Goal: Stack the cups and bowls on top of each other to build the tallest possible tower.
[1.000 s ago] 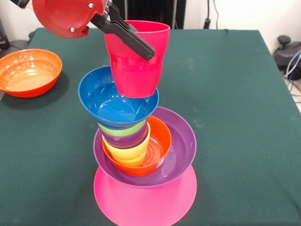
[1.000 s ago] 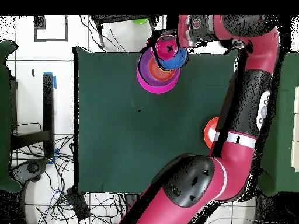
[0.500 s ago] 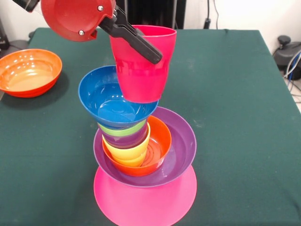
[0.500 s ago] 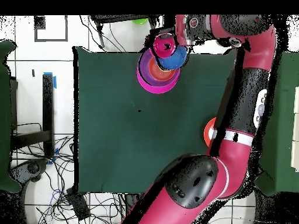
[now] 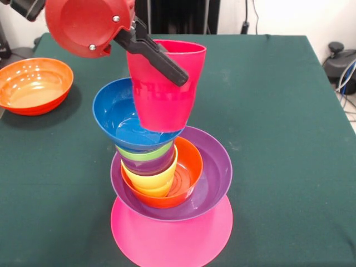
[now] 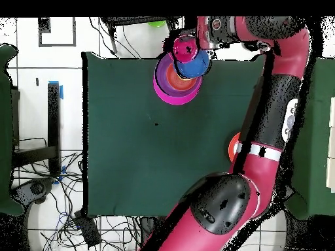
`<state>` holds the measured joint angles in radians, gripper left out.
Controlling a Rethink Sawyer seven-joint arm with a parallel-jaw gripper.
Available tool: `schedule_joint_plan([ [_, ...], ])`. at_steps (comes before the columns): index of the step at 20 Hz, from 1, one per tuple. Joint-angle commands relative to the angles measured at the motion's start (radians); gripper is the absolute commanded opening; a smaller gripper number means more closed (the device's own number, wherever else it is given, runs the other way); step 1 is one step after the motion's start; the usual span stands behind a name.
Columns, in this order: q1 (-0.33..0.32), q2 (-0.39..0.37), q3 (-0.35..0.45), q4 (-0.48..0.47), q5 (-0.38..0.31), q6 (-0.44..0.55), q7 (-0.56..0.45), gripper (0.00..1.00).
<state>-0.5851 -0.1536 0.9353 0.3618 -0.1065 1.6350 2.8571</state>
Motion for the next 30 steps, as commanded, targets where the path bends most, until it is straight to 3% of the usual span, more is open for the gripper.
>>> schedule_joint_plan([
  [1,-0.017,0.006,0.11,-0.027,-0.136,0.093,0.179,0.0],
  [12,-0.042,0.009,0.222,-0.053,-0.28,0.201,0.219,0.0],
  [30,-0.064,0.029,0.364,-0.074,-0.422,0.282,0.213,0.0],
])
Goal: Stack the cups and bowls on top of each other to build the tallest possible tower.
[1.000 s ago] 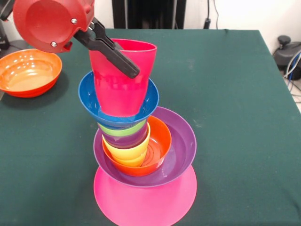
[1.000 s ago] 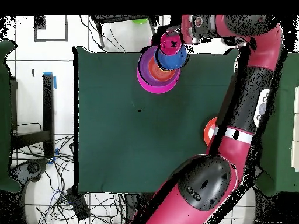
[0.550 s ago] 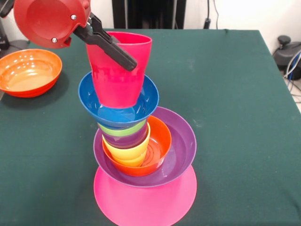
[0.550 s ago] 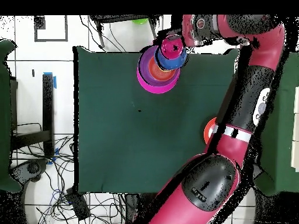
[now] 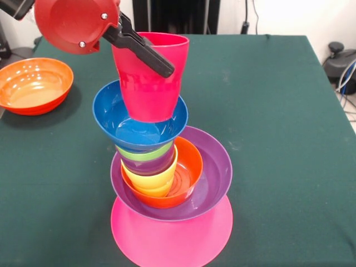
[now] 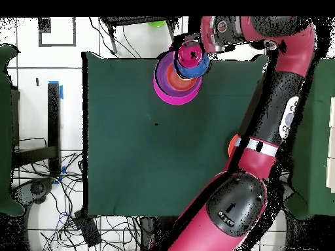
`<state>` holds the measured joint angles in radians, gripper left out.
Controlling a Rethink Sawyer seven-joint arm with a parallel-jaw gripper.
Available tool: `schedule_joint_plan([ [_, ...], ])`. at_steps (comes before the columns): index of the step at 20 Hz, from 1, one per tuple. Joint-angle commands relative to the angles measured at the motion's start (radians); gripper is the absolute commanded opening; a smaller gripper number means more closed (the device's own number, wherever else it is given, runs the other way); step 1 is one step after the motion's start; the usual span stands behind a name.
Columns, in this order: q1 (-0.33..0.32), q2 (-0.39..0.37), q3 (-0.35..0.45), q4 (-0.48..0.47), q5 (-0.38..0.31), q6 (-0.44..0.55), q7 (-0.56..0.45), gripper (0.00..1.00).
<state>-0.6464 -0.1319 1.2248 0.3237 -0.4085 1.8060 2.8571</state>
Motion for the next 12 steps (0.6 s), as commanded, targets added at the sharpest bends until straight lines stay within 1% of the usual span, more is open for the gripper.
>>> schedule_joint_plan([
  [1,-0.005,0.009,0.081,-0.037,-0.128,0.112,0.21,0.0],
  [5,-0.013,0.014,0.115,-0.047,-0.173,0.119,0.192,0.0],
  [8,-0.019,0.018,0.134,-0.05,-0.197,0.118,0.17,0.0],
  [12,-0.024,0.023,0.164,-0.055,-0.226,0.129,0.165,0.0],
])
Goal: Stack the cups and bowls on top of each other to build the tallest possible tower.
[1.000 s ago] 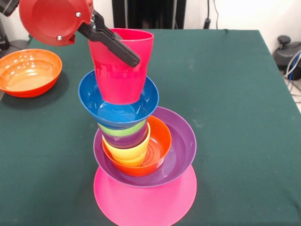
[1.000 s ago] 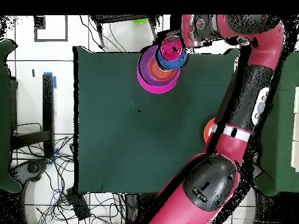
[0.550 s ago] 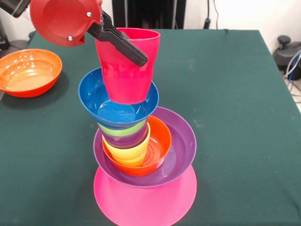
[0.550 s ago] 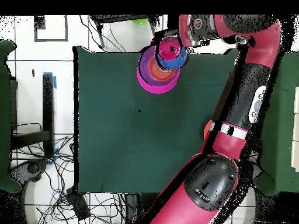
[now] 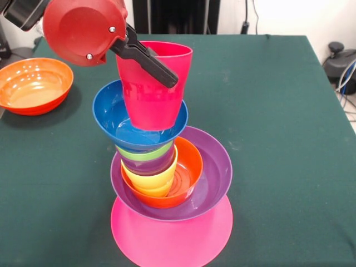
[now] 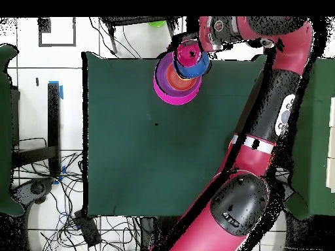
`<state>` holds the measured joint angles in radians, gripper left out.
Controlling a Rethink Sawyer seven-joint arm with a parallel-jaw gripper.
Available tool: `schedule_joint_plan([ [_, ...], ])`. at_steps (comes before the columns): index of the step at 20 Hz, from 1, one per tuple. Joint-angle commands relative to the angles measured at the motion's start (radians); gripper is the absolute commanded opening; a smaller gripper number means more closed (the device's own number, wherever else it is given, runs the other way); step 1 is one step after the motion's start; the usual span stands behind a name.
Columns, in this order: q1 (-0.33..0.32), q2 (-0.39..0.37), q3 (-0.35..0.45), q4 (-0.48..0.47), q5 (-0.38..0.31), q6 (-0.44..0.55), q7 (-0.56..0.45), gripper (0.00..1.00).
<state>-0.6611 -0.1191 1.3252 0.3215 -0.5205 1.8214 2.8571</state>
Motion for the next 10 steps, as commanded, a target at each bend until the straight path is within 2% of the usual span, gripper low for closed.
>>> schedule_joint_plan([
  [1,-0.011,0.011,0.071,-0.055,-0.125,0.116,0.163,0.0],
  [10,-0.024,0.014,0.074,-0.046,-0.147,0.115,0.149,0.0],
])
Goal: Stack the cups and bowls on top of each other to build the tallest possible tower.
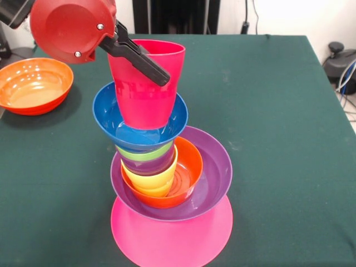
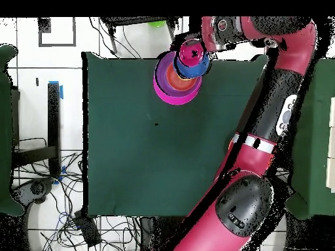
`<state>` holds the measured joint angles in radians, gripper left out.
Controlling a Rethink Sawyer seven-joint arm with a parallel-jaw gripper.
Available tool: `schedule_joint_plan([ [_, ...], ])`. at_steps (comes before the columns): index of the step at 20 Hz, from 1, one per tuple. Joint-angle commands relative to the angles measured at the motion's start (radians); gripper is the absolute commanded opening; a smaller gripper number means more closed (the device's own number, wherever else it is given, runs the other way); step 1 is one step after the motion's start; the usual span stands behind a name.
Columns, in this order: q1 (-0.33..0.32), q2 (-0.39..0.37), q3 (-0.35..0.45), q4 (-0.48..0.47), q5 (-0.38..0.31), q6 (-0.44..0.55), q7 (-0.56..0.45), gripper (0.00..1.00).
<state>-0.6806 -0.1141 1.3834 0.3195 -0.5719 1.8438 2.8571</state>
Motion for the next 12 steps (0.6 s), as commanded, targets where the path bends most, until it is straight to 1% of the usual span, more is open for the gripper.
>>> schedule_joint_plan([
  [1,-0.005,0.011,0.026,-0.048,-0.106,0.096,0.145,0.0],
  [2,-0.006,0.01,0.021,-0.047,-0.105,0.101,0.146,0.0],
  [7,-0.007,0.013,0.049,-0.058,-0.136,0.124,0.134,0.0],
  [12,-0.009,0.021,0.076,-0.065,-0.164,0.12,0.118,0.0],
])
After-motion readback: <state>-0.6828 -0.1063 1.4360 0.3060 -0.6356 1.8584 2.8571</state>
